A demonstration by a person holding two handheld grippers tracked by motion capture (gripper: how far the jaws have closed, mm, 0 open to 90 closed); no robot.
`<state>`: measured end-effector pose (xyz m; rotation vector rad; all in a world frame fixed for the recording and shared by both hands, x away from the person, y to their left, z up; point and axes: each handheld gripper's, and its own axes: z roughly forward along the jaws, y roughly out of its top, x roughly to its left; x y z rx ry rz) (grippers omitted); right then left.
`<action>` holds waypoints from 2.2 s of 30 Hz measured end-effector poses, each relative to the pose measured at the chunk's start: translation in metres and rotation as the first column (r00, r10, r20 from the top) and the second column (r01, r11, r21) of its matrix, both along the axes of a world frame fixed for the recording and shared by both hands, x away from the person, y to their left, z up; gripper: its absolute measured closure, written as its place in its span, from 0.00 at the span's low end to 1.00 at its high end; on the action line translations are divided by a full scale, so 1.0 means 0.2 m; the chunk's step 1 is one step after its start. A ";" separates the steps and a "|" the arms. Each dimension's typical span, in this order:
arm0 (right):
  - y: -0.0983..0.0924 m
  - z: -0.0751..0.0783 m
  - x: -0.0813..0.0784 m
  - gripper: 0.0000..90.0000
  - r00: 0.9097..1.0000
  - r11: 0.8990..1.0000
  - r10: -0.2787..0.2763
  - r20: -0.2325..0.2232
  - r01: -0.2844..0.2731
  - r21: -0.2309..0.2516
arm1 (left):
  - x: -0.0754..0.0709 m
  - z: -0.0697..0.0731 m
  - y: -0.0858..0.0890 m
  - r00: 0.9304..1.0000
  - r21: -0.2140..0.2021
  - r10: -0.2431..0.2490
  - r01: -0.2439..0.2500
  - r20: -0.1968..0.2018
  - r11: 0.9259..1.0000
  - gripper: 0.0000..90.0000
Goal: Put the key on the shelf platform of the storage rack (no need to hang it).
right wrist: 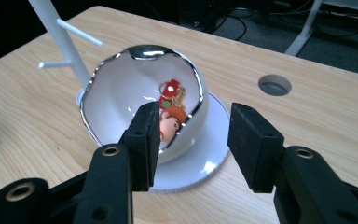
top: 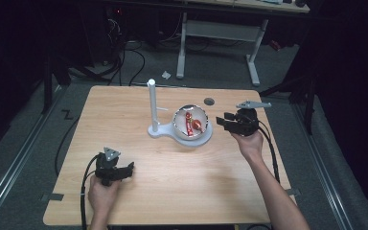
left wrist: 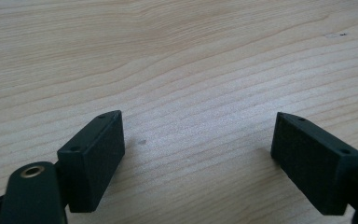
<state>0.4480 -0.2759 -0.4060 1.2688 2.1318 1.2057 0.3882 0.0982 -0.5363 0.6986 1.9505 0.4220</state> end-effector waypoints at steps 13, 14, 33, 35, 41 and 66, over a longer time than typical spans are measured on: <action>-0.10 0.05 -0.08 0.61 1.000 1.000 -0.013 0.021 0.014 -0.016 | 0.00 0.00 0.00 1.000 0.001 0.001 -0.001 0.001 1.000 0.20; -0.10 0.05 -0.09 0.61 1.000 1.000 -0.010 0.020 0.011 -0.018 | 0.00 0.00 0.00 1.000 0.001 0.002 -0.002 0.000 1.000 0.20; -0.20 0.09 -0.21 0.61 1.000 1.000 -0.002 0.028 0.002 0.005 | 0.00 0.00 0.00 1.000 0.001 0.002 -0.002 0.000 1.000 0.20; -0.20 0.09 -0.22 0.61 1.000 1.000 0.004 0.030 -0.004 -0.003 | 0.00 0.00 0.00 1.000 0.001 0.001 -0.001 0.000 1.000 0.20; -0.22 0.07 -0.27 0.61 1.000 0.999 0.007 0.015 -0.008 0.032 | 0.00 0.00 0.00 1.000 0.000 0.000 0.000 0.000 1.000 0.20; -0.20 0.00 -0.44 0.61 1.000 0.998 0.022 0.013 -0.023 0.063 | 0.00 0.00 0.00 1.000 0.000 0.004 -0.004 0.000 1.000 0.20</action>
